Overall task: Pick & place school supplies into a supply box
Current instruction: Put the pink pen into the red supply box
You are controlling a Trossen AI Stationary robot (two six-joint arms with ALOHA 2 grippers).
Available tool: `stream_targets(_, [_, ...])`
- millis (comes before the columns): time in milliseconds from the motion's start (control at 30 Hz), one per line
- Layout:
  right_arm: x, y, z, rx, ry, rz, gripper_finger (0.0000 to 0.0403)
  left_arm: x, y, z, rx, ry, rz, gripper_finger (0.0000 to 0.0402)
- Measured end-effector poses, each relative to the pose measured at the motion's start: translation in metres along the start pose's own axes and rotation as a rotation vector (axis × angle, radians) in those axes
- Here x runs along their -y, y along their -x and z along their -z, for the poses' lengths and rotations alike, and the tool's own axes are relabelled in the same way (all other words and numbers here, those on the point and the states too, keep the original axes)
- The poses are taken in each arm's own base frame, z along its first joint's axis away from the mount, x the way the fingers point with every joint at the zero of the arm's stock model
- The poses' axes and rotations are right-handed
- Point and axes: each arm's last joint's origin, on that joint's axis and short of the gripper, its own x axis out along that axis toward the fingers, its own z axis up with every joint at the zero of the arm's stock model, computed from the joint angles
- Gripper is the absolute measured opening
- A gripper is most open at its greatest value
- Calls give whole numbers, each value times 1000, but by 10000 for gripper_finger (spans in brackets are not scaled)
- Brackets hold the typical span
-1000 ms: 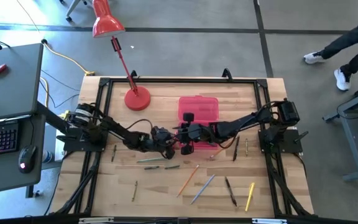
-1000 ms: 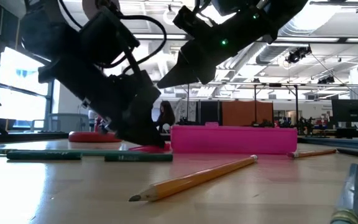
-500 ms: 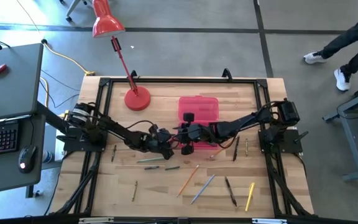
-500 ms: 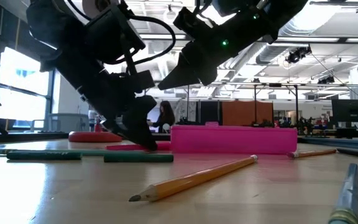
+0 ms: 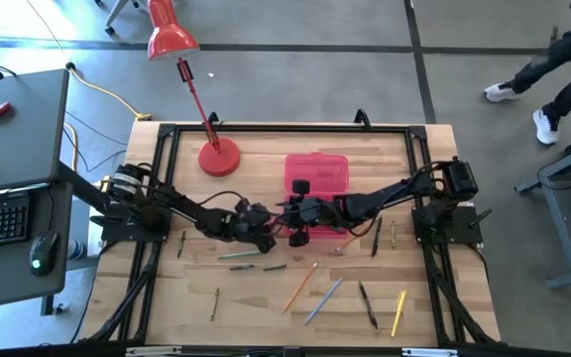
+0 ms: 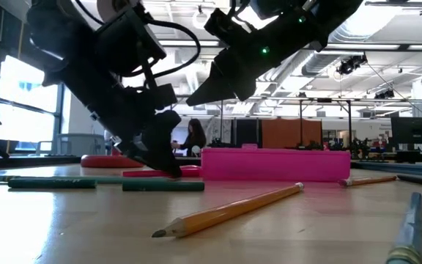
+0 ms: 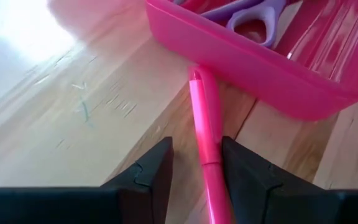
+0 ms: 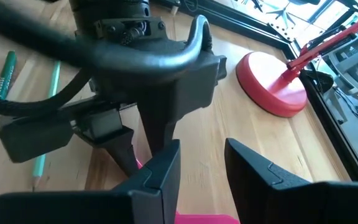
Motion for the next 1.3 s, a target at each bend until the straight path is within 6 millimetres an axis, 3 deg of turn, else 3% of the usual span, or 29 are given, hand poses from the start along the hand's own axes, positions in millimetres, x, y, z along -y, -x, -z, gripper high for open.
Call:
stream_targets(400, [0, 0, 0, -2, 3, -1, 105, -14, 0, 16, 124, 63, 54, 168])
stream_targets(967, [0, 0, 1, -4, -87, -10, 105, -11, -19, 30, 243, 112, 8, 164])
stream_targets(1300, [-6, 2, 0, -1, -80, -22, 105, -12, -24, 34, 260, 92, -30, 60])
